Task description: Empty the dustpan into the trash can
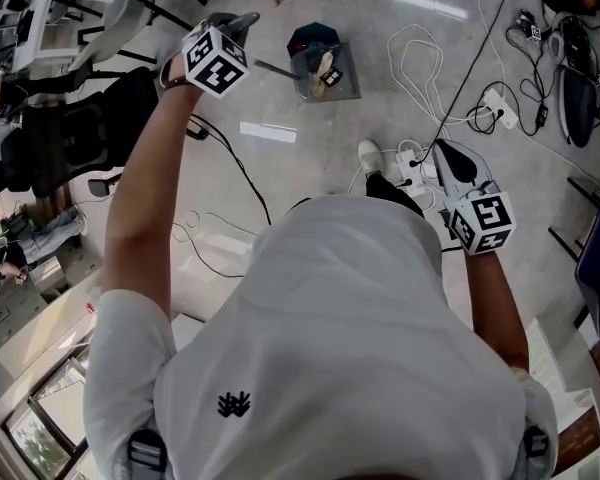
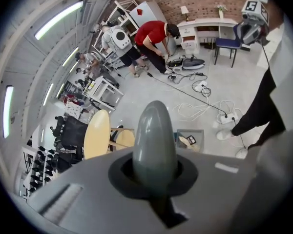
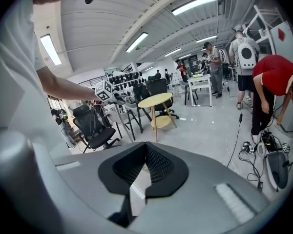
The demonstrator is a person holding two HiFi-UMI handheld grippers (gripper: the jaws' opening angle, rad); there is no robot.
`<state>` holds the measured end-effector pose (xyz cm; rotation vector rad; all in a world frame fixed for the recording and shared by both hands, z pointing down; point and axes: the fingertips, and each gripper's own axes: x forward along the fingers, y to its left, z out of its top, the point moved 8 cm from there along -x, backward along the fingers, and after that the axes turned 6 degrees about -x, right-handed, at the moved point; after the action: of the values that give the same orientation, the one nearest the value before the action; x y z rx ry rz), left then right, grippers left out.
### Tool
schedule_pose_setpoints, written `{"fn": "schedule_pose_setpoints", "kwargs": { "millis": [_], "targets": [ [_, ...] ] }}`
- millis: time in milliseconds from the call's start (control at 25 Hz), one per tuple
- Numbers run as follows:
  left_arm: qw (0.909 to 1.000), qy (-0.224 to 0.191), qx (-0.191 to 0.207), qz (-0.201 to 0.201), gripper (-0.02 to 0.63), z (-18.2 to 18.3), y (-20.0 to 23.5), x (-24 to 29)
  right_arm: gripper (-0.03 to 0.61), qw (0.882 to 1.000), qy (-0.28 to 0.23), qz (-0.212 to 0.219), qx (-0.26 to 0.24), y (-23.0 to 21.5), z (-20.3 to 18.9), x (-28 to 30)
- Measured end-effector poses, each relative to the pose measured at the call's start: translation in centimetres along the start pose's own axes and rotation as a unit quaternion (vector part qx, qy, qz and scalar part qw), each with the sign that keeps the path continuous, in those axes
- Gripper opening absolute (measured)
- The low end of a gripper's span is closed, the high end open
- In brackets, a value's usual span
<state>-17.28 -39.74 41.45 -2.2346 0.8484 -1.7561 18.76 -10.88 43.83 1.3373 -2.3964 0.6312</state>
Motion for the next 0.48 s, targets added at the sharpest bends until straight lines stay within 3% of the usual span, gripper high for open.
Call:
{"fn": "schedule_pose_setpoints", "kwargs": {
  "millis": [240,480],
  "targets": [
    [0.9982,-0.009,0.004,0.058,0.052,-0.6,2.1,-0.5,0.002,1.000,0.000,0.004,-0.003,0.2,0.4,0.4],
    [0.9927,0.008,0.024,0.118,0.052,-2.1,4.3,-1.8,0.002,1.000,-0.001,0.006,-0.005,0.3,0.5,1.0]
  ]
}}
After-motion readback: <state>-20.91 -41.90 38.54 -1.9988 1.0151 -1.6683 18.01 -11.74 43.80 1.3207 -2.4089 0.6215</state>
